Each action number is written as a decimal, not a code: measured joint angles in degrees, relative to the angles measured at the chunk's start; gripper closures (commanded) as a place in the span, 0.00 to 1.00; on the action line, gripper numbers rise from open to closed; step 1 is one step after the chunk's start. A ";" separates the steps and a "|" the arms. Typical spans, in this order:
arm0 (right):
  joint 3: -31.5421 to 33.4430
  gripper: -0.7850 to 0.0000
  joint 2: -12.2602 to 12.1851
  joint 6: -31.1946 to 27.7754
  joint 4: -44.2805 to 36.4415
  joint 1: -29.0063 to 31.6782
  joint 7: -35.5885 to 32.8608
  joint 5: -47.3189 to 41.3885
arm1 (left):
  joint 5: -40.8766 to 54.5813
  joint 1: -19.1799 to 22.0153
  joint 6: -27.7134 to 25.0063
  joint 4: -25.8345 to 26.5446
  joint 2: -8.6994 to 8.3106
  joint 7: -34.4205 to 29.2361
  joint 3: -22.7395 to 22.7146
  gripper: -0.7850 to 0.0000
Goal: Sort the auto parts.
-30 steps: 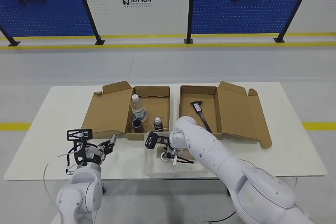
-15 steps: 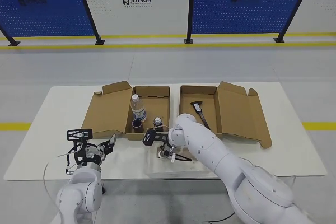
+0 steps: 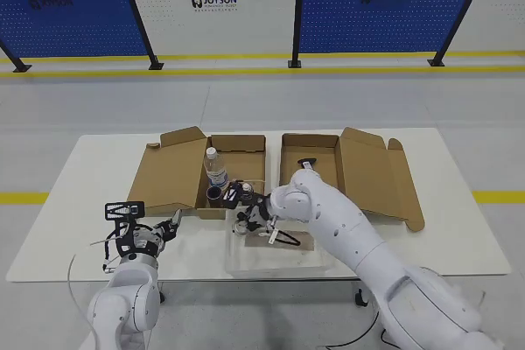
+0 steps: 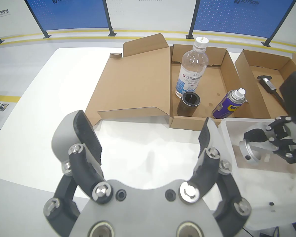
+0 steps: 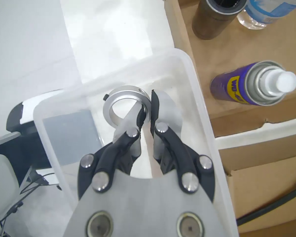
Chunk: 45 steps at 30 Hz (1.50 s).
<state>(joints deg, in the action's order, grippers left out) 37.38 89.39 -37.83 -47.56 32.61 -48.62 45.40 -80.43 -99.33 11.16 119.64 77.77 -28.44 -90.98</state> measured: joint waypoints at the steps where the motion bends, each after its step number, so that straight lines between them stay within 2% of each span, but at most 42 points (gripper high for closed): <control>1: 1.99 1.00 -1.15 -0.19 -2.48 1.70 0.48 -0.71 | 0.00 0.00 0.00 0.00 0.00 0.00 0.00 0.00; 7: 13.26 1.00 -6.65 -1.34 -17.00 12.17 1.17 -4.29 | 0.00 0.00 0.00 0.00 0.00 0.00 0.00 0.00; 13: 22.93 1.00 -9.91 -2.74 -28.63 22.22 2.22 -12.90 | 0.00 0.00 0.00 0.00 0.00 0.00 0.00 0.00; 19: 26.49 1.00 -11.01 -3.53 -31.28 26.83 4.51 -22.25 | 0.00 0.00 0.00 0.00 0.00 0.00 0.00 0.00; 26: 27.00 1.00 -11.54 -3.99 -30.43 27.78 6.31 -26.38 | 0.00 0.00 0.00 0.00 0.00 0.00 0.00 0.00; 33: 28.19 1.00 -12.24 -0.28 -32.15 26.42 8.03 -20.25 | 0.00 0.00 0.00 0.00 0.00 0.00 0.00 0.00; 40: 29.93 1.00 -13.05 9.74 -35.13 24.68 11.98 -4.25 | 0.00 0.00 0.00 0.00 0.00 0.00 0.00 0.00; 45: 29.88 1.00 -13.18 13.81 -32.76 22.01 13.09 1.17 | 0.00 0.00 0.00 0.00 0.00 0.00 0.00 0.00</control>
<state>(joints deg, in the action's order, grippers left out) 67.26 76.22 -24.02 -80.31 54.62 -35.52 46.57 -80.43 -99.33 11.16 119.64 77.77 -28.44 -90.98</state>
